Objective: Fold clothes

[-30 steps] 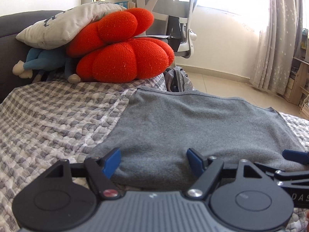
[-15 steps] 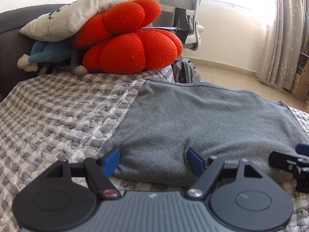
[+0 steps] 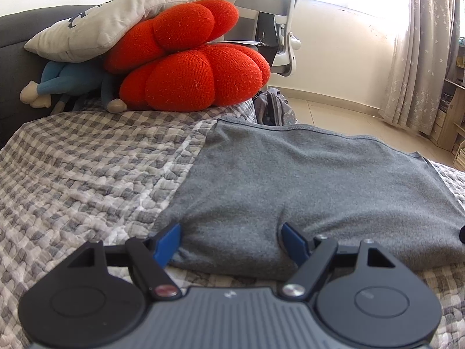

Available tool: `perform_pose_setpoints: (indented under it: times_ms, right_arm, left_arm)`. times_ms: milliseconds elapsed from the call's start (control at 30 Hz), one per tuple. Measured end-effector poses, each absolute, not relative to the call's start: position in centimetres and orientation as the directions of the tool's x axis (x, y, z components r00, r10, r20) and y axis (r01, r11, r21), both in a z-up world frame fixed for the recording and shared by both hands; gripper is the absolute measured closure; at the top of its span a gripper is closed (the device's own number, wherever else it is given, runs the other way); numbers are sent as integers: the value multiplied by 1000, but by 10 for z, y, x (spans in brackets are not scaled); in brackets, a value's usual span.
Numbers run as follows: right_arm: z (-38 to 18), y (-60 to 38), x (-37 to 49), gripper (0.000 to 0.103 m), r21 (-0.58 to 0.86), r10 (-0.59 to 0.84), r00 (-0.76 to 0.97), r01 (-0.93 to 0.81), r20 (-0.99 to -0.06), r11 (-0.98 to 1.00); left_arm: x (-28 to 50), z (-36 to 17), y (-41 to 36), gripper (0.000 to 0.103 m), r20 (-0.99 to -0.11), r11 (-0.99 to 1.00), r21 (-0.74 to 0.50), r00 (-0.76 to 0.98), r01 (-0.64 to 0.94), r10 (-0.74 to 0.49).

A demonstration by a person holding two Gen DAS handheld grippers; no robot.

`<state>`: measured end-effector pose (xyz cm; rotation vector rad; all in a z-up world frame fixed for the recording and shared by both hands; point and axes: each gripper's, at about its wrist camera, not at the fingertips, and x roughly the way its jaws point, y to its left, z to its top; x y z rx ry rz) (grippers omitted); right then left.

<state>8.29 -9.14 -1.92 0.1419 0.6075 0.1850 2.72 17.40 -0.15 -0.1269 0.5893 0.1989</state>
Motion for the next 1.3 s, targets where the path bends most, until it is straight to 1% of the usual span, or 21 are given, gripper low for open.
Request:
perform_pose_setpoints:
  times_ms: [67, 133, 267, 433, 567, 667, 800, 933, 1000, 1167, 1300]
  right_arm:
    - [-20, -87, 83, 0, 156, 194, 804, -127, -563, 980]
    - [-21, -86, 83, 0, 149, 185, 804, -121, -564, 981]
    - [-23, -89, 84, 0, 156, 180, 809, -111, -559, 981]
    - [-23, -89, 84, 0, 163, 181, 811, -106, -556, 981]
    - [-23, -90, 83, 0, 169, 183, 813, -106, -553, 980]
    - [-22, -99, 81, 0, 220, 206, 820, -101, -535, 970]
    - [-21, -115, 73, 0, 320, 246, 831, -87, -499, 943]
    - [-19, -122, 62, 0, 389, 274, 835, -79, -477, 918]
    - [-18, -122, 57, 0, 409, 272, 840, -66, -470, 910]
    - [-17, -119, 52, 0, 410, 267, 841, -60, -471, 910]
    - [-17, -115, 52, 0, 395, 260, 843, -62, -471, 917]
  left_arm:
    - [26, -1, 176, 25, -562, 973, -69, 815, -221, 145]
    - [25, -2, 183, 30, -563, 969, -76, 813, -233, 152]
    - [23, -3, 195, 28, -565, 962, -90, 809, -258, 164]
    - [20, -4, 211, 28, -568, 952, -108, 803, -288, 179]
    - [22, -5, 211, 27, -578, 951, -90, 793, -295, 191]
    - [21, -3, 213, 27, -574, 948, -93, 794, -305, 199]
    - [12, 8, 211, 27, -532, 939, -74, 810, -336, 248]
    - [0, 32, 177, 25, -447, 968, -11, 867, -251, 220]
    - [1, 39, 154, 23, -429, 981, 21, 885, -191, 181]
    - [20, 30, 112, 23, -436, 992, 77, 892, -96, 120]
    - [35, 15, 102, 23, -485, 995, 57, 869, -78, 96]
